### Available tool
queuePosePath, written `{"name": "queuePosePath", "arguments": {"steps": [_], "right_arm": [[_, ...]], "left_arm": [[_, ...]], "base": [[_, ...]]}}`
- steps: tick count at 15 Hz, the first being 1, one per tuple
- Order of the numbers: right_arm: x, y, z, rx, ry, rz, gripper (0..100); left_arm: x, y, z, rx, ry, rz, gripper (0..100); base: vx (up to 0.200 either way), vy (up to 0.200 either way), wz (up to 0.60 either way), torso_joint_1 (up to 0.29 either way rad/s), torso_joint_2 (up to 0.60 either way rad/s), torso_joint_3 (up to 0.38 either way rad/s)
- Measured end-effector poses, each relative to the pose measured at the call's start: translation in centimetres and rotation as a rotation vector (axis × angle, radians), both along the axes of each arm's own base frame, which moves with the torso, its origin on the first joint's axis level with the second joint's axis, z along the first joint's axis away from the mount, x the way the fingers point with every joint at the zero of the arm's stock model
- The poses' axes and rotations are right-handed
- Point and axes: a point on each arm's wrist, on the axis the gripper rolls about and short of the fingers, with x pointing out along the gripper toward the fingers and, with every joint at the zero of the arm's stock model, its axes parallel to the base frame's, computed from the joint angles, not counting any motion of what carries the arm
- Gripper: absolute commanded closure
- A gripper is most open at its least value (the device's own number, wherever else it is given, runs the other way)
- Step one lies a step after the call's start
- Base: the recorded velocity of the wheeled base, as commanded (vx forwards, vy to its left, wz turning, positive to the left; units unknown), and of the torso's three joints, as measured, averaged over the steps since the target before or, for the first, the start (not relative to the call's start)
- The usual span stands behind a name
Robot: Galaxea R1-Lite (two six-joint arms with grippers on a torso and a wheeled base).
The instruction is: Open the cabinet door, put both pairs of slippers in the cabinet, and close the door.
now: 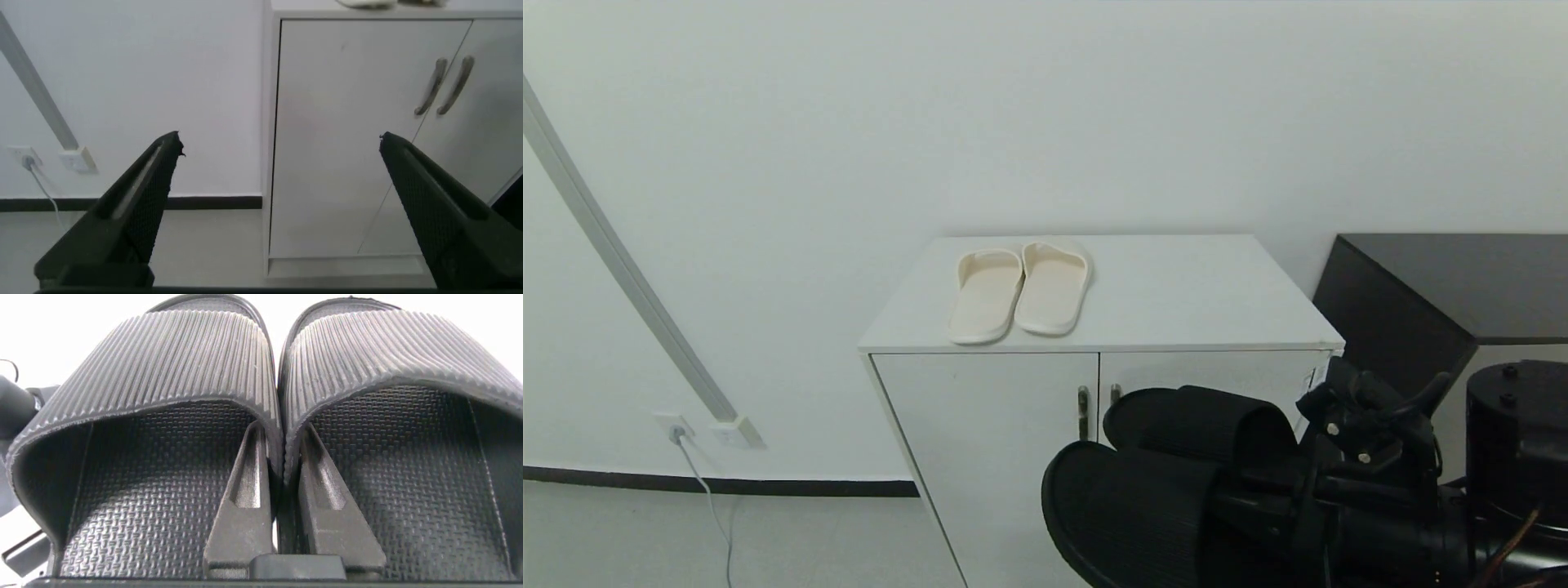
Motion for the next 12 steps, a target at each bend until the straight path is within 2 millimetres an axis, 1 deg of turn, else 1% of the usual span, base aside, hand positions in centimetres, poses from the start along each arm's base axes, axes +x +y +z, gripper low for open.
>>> {"name": "queuePosePath", "arguments": {"steps": [6, 12], "right_arm": [[-0.39, -0.25, -0.61, -0.025, 0.001, 0.012, 100], [-0.49, -0.32, -1.06, -0.032, 0.015, 0.021, 100]], "left_arm": [[0.00, 0.00, 0.00, 0.002, 0.000, 0.000, 0], [0.00, 0.02, 0.01, -0.018, -0.001, 0.009, 0]], "base": [[0.000, 0.000, 0.00, -0.203, 0.52, 0.319], [0.000, 0.000, 0.00, -0.164, 0.49, 0.326]]}}
